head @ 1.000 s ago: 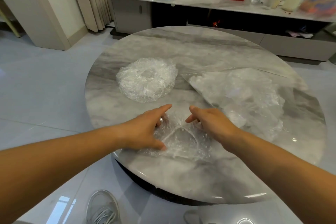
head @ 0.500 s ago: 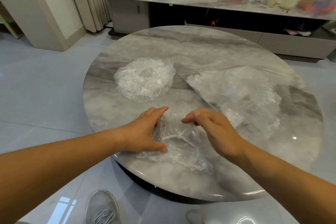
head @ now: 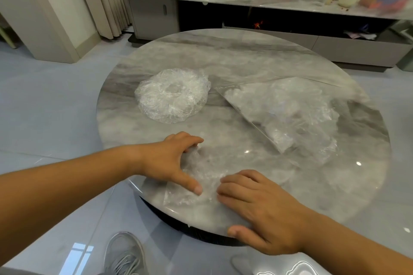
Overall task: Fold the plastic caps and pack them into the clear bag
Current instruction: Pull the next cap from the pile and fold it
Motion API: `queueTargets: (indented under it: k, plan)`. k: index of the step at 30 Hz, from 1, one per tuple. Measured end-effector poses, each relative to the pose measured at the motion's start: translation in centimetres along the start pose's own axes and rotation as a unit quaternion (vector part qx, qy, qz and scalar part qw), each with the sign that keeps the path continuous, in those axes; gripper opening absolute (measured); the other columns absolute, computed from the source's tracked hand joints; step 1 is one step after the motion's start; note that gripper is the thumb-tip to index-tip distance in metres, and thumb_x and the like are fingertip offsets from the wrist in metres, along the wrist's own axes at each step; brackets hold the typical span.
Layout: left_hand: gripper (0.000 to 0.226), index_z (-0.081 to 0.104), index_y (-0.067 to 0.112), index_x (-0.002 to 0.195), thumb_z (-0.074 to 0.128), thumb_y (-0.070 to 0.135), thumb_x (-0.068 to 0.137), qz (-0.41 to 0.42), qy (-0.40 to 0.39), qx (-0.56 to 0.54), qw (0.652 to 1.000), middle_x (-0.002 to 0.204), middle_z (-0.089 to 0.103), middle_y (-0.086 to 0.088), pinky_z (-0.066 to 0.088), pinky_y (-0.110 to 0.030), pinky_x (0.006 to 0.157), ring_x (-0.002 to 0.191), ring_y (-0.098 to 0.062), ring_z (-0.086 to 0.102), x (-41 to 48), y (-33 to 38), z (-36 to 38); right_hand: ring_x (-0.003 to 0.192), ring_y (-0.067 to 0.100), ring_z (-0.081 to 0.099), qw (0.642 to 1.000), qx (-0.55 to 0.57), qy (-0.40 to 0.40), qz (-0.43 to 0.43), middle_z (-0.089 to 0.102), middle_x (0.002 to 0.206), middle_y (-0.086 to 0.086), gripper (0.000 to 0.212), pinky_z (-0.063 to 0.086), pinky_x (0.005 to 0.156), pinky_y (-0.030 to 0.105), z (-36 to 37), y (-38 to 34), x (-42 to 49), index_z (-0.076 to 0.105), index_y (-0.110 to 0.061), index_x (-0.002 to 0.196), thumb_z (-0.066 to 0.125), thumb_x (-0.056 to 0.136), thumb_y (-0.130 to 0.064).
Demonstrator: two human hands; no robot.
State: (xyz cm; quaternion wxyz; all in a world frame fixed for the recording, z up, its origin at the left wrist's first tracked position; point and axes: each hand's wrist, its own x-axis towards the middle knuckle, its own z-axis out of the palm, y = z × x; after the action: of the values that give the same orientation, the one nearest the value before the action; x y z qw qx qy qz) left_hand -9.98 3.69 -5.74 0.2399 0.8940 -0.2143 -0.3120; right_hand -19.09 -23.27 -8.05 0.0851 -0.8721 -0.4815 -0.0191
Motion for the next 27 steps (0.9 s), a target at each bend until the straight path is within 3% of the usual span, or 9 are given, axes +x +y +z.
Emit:
queueTargets:
  k: [3, 6, 11, 15, 19, 22, 27]
  plan:
    - [0.094, 0.038, 0.038, 0.143, 0.058, 0.088, 0.065, -0.034, 0.02, 0.037, 0.999, 0.131, 0.036, 0.017, 0.033, -0.035, 0.114, 0.128, -0.008, 0.033, -0.4, 1.4, 0.8, 0.124, 0.021, 0.054, 0.998, 0.065, 0.011, 0.003, 0.062, 0.125, 0.001, 0.049, 0.04, 0.103, 0.04, 0.6, -0.1, -0.3, 0.063, -0.012, 0.129, 0.044, 0.103, -0.049]
    - [0.077, 0.047, 0.035, 0.124, 0.046, 0.091, 0.071, -0.069, 0.049, 0.115, 0.99, 0.116, 0.044, 0.011, 0.042, -0.036, 0.102, 0.113, -0.013, 0.043, -0.7, 2.5, 2.2, 0.121, 0.02, 0.055, 0.993, 0.111, 0.017, 0.038, 0.059, 0.13, 0.0, 0.051, 0.044, 0.1, 0.04, 1.0, -0.1, -0.6, 0.053, -0.014, 0.14, 0.042, 0.104, -0.049]
    - [0.055, 0.053, 0.023, 0.084, 0.058, 0.077, 0.078, -0.117, 0.055, 0.157, 0.979, 0.083, 0.06, 0.007, 0.048, -0.03, 0.069, 0.075, -0.012, 0.057, -0.8, 3.4, 3.1, 0.115, 0.014, 0.052, 0.986, 0.139, 0.021, 0.092, 0.058, 0.123, -0.007, 0.053, 0.041, 0.099, 0.036, 1.2, -0.4, -0.6, 0.043, -0.019, 0.149, 0.04, 0.104, -0.047]
    - [0.052, 0.052, 0.019, 0.065, 0.065, 0.067, 0.079, -0.134, 0.063, 0.173, 0.974, 0.065, 0.055, 0.005, 0.04, -0.029, 0.057, 0.063, -0.015, 0.054, -0.7, 3.3, 3.4, 0.107, 0.007, 0.047, 0.984, 0.123, 0.001, 0.133, 0.054, 0.11, -0.014, 0.048, 0.038, 0.099, 0.033, 0.9, -0.8, -0.4, 0.055, -0.028, 0.139, 0.037, 0.103, -0.053]
    - [0.053, 0.048, 0.018, 0.06, 0.068, 0.063, 0.08, -0.129, 0.057, 0.161, 0.977, 0.058, 0.049, 0.004, 0.035, -0.028, 0.053, 0.057, -0.014, 0.048, -0.7, 3.2, 3.2, 0.103, 0.01, 0.042, 0.987, 0.097, -0.035, 0.123, 0.047, 0.107, -0.011, 0.046, 0.037, 0.095, 0.033, 0.7, -1.1, -0.3, 0.06, -0.034, 0.132, 0.036, 0.102, -0.058]
    - [0.049, 0.051, 0.017, 0.065, 0.072, 0.058, 0.081, -0.128, 0.04, 0.108, 0.985, 0.062, 0.052, 0.002, 0.037, -0.026, 0.053, 0.057, -0.013, 0.048, -0.8, 3.2, 2.8, 0.102, 0.013, 0.043, 0.989, 0.08, -0.047, 0.118, 0.046, 0.108, -0.008, 0.047, 0.039, 0.093, 0.035, 0.5, -1.3, -0.4, 0.06, -0.032, 0.131, 0.035, 0.102, -0.059]
    - [0.041, 0.062, 0.01, 0.078, 0.08, 0.048, 0.08, -0.175, 0.004, -0.15, 0.973, 0.065, 0.066, -0.007, 0.06, -0.031, 0.06, 0.058, -0.018, 0.065, -1.0, 3.2, 2.1, 0.107, 0.017, 0.046, 0.991, 0.054, -0.057, 0.111, 0.049, 0.115, -0.006, 0.049, 0.037, 0.099, 0.039, 0.2, -1.6, -0.4, 0.062, -0.029, 0.128, 0.034, 0.102, -0.059]
